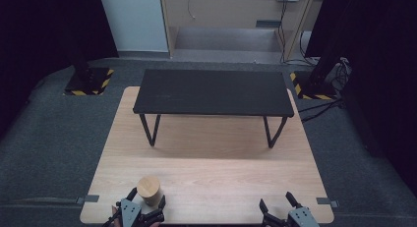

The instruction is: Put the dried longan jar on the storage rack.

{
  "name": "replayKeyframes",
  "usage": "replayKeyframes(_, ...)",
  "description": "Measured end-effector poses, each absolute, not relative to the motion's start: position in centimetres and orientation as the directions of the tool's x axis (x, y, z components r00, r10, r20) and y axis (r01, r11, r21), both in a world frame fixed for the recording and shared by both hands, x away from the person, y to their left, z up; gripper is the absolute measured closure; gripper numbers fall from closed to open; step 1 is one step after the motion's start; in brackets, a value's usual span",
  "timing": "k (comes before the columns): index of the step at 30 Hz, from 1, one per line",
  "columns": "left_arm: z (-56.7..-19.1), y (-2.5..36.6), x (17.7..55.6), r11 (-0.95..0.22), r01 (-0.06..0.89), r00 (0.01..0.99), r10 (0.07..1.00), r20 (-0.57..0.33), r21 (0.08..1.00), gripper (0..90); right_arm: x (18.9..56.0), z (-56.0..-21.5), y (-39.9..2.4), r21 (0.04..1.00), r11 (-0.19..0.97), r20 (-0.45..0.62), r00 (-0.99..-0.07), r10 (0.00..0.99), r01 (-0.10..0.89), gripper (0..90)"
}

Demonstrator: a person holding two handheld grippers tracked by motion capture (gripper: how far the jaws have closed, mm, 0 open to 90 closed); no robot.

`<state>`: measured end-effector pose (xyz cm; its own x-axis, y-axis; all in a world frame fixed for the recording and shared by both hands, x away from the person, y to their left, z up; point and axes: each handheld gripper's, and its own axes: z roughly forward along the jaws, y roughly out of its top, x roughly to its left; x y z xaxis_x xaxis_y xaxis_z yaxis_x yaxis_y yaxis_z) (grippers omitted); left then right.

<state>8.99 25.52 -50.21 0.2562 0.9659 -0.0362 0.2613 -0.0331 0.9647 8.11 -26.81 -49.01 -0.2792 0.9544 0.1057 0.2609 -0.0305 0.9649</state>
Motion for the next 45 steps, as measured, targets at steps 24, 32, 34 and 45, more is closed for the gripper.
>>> replayKeyframes(24,-50.1,25.3,10.0,-0.033,0.262,0.248,0.968,-0.034,0.965,1.0,8.2,-49.1,-27.1,0.964,-0.031,0.106,-0.273,0.956,0.264,4.0)
replayKeyframes(32,-50.2,25.3,10.1,-0.038,0.262,0.25,0.968,-0.03,0.964,2.7,8.2,-49.1,-27.1,0.964,-0.032,0.107,-0.273,0.956,0.264,4.0)
replayKeyframes(34,-50.2,25.3,10.2,-0.034,0.263,0.25,0.968,-0.034,0.964,3.2,8.2,-49.1,-27.1,0.964,-0.033,0.108,-0.274,0.956,0.264,4.0)
replayKeyframes(45,-50.1,25.2,10.1,-0.038,0.257,0.25,0.968,-0.029,0.966,6.3,8.1,-49.1,-27.1,0.964,-0.035,0.109,-0.273,0.956,0.264,4.0)
